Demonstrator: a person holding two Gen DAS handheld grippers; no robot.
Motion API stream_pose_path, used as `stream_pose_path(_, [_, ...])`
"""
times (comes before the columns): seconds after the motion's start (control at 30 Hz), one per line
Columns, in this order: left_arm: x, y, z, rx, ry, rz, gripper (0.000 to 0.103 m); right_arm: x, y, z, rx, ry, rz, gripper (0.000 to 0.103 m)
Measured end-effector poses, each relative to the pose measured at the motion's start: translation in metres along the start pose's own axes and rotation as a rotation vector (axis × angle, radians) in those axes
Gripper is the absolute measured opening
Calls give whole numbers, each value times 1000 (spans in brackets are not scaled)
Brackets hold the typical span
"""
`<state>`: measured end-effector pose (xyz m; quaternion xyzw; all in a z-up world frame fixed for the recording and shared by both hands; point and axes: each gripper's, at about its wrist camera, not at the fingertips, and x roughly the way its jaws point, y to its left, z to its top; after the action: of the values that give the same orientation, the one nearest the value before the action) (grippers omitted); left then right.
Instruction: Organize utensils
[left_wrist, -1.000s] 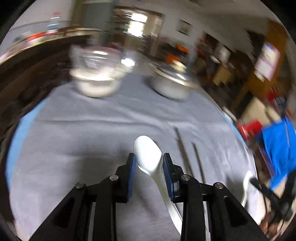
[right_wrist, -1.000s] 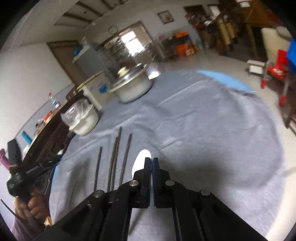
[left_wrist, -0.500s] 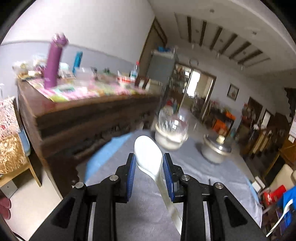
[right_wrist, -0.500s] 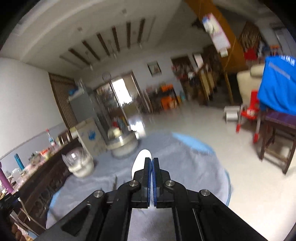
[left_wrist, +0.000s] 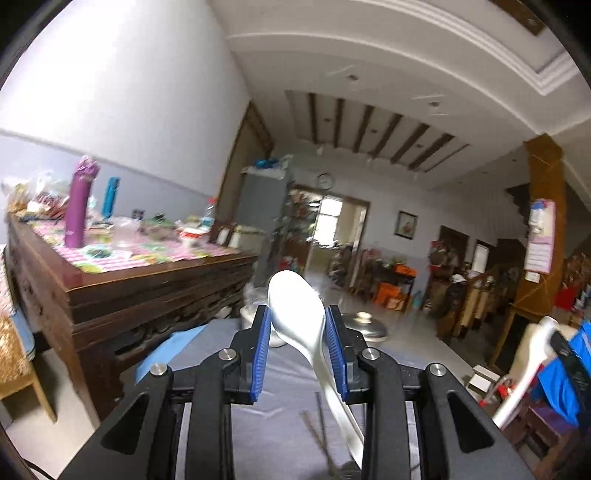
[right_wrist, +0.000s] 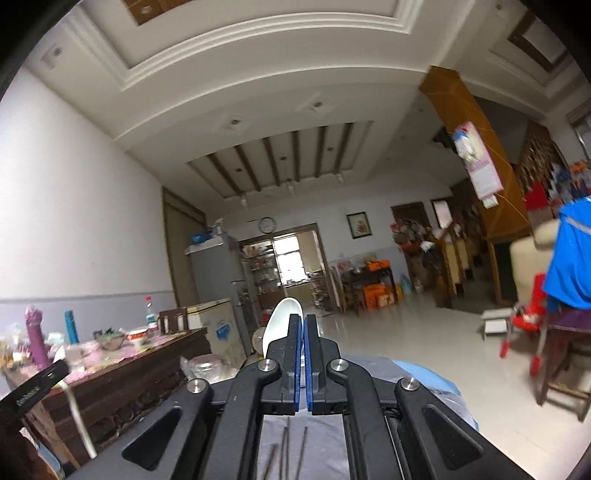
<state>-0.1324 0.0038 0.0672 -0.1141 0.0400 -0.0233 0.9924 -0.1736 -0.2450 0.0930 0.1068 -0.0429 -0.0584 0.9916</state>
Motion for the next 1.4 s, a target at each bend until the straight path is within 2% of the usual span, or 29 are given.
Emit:
stream_pose_path(0.1, [2, -12, -14, 33, -34, -40, 32, 5, 23, -15, -54, 17, 24, 2])
stream_pose_path(0.33, [13, -17, -49, 75, -119, -65, 32, 22, 60, -69, -210, 35, 24, 2])
stream_pose_path(0.5, [26, -24, -74, 122, -78, -93, 32, 31, 68, -98, -270, 50, 25, 2])
stream_pose_path(0.77, [31, -31, -100, 192, -80, -89, 32, 36, 59, -114, -292, 71, 41, 2])
stream_pose_path(1.17, [37, -39, -118, 295, -50, -171, 32, 40, 52, -121, -311, 104, 112, 2])
stream_pose_path(1.4, [35, -43, -124, 341, -29, -194, 32, 36, 48, -124, -329, 125, 165, 2])
